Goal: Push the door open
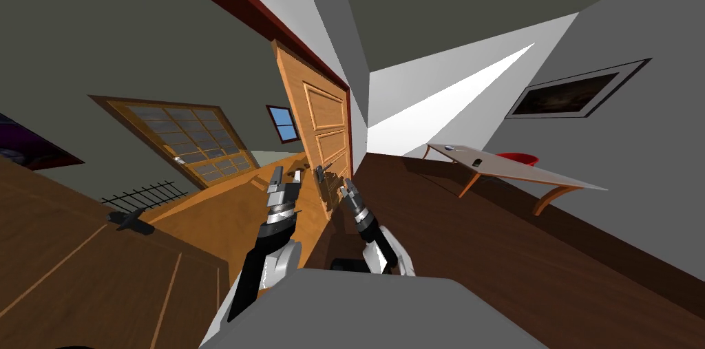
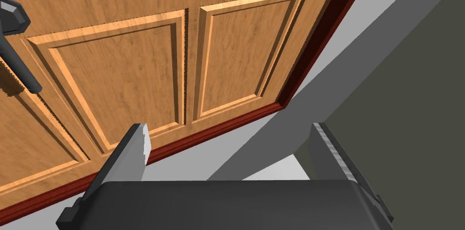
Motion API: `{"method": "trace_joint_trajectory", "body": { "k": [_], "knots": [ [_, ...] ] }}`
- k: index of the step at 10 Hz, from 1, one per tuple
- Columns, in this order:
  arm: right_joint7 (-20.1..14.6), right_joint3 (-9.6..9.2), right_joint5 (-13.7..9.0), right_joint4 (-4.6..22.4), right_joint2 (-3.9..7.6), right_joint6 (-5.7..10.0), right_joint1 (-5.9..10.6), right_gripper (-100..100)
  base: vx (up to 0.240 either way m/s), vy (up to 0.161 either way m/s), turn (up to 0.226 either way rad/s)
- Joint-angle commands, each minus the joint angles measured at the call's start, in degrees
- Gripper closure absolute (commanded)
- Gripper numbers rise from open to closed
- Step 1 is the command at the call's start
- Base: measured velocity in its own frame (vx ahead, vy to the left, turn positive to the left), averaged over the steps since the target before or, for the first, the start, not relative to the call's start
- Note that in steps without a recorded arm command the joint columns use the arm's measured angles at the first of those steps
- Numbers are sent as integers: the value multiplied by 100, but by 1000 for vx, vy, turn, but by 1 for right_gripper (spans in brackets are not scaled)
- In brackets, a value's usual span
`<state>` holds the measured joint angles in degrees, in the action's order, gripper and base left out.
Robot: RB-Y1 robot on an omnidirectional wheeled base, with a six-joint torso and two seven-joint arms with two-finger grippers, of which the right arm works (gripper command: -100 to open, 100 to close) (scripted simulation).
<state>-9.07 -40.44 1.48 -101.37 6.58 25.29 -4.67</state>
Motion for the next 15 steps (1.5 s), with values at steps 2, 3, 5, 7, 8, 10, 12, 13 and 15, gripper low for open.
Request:
{"method": "trace_joint_trajectory", "body": {
  "k": [2, 3, 5, 7, 8, 10, 12, 13, 15],
  "knots": [
    [-74, -310, -7, 249, 22, -58, 170, -100, 142, 1, -41],
    [-115, -462, -13, 391, 26, -88, 277, -100, 153, -4, -51],
    [-176, -689, -23, 603, 32, -134, 437, -100, 143, -6, -38],
    [-217, -840, -30, 745, 36, -165, 543, -100, 136, 9, -33],
    [-256, -986, -36, 881, 39, -195, 646, -100, 134, 35, -49],
    [-313, -1199, -46, 1081, 41, -238, 796, -100, 173, 6, -43],
    [-389, -1480, -58, 1344, 44, -295, 994, -100, 179, 2, -48],
    [-406, -1545, -61, 1404, 44, -308, 1039, -100, 157, 3, -33],
    [-458, -1738, -69, 1585, 43, -348, 1175, -100, 143, 25, -34]
  ]
}}
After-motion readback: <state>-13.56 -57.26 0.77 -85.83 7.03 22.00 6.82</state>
